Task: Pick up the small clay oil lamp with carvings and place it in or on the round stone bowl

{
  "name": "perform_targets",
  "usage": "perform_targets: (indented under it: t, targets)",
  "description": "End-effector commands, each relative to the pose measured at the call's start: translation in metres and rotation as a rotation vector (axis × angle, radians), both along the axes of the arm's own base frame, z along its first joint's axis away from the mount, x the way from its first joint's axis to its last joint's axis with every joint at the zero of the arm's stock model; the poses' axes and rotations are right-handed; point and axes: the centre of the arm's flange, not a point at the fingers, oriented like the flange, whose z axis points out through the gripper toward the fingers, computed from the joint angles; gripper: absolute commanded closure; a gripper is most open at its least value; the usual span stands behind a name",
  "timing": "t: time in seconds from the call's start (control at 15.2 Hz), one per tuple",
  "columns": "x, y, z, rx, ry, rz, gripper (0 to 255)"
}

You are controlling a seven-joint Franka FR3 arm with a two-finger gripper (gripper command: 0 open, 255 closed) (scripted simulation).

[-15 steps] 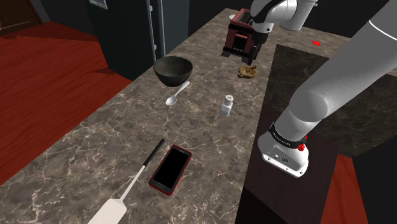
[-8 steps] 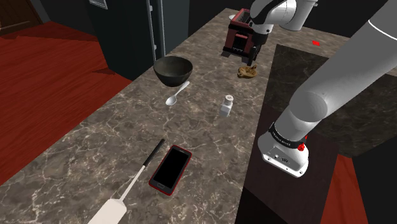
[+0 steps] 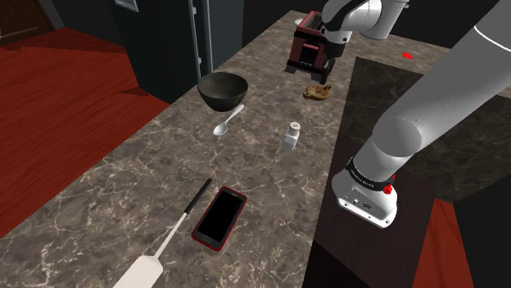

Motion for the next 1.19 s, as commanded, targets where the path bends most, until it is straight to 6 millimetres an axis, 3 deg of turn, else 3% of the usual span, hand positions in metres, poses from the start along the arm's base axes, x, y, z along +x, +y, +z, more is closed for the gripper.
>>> perform_targets:
  t: [0.0,0.07,0.13,0.4,0.73,1.12]
  targets:
    - [0.0,0.0,0.0,0.001,0.001,0.0,255]
    - [0.0,0.0,0.0,0.0,0.001,0.0,255]
    - [0.0,0.0,0.0,0.0,0.001,0.0,0]
    - [0.012,0.056,-0.001,-0.025,-0.049,0.267,0]
    - [0.006,0.126,-0.004,-0.055,-0.109,0.594,0]
    - [0.006,0.126,-0.036,-0.055,-0.109,0.594,0]
